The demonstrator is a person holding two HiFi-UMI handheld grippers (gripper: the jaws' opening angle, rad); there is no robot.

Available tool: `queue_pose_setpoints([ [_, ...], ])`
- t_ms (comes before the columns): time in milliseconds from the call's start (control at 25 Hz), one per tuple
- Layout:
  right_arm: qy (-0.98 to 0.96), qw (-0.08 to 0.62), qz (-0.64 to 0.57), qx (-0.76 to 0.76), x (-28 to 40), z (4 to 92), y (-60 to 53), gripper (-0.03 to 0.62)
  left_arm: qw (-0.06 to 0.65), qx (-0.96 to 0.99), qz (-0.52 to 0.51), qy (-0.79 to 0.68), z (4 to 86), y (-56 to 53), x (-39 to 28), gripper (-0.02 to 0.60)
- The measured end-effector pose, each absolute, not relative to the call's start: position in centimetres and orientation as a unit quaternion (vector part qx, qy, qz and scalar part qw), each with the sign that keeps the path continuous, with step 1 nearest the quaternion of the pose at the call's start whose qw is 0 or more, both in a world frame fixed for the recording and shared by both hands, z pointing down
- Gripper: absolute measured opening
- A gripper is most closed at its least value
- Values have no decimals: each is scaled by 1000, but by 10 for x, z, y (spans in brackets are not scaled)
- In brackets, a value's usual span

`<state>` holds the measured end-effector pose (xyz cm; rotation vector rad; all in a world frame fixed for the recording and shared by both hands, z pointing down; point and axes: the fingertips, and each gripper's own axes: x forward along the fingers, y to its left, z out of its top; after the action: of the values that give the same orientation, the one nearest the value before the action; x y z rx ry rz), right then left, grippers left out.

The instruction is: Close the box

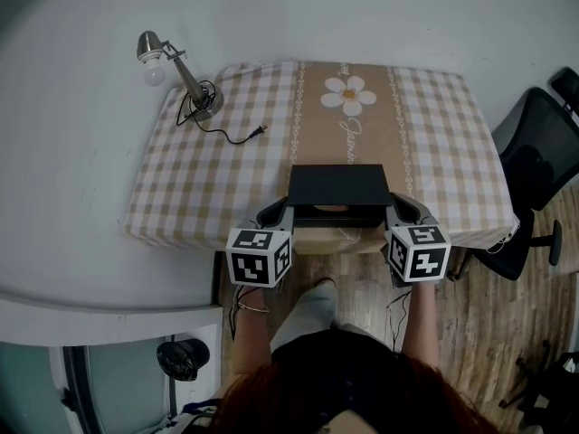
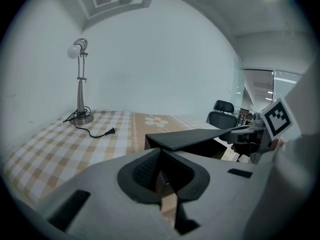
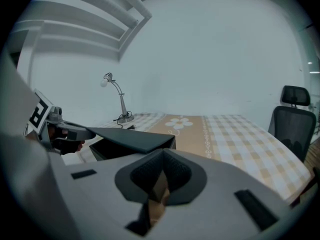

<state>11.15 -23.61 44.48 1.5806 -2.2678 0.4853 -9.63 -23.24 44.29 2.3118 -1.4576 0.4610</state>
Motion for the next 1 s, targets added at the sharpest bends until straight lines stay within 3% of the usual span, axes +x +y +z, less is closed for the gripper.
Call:
queue_pose_setpoints([
  [1000, -797, 184, 174, 549, 112, 457, -213, 17, 190, 819, 162, -517, 457, -212, -92, 29],
])
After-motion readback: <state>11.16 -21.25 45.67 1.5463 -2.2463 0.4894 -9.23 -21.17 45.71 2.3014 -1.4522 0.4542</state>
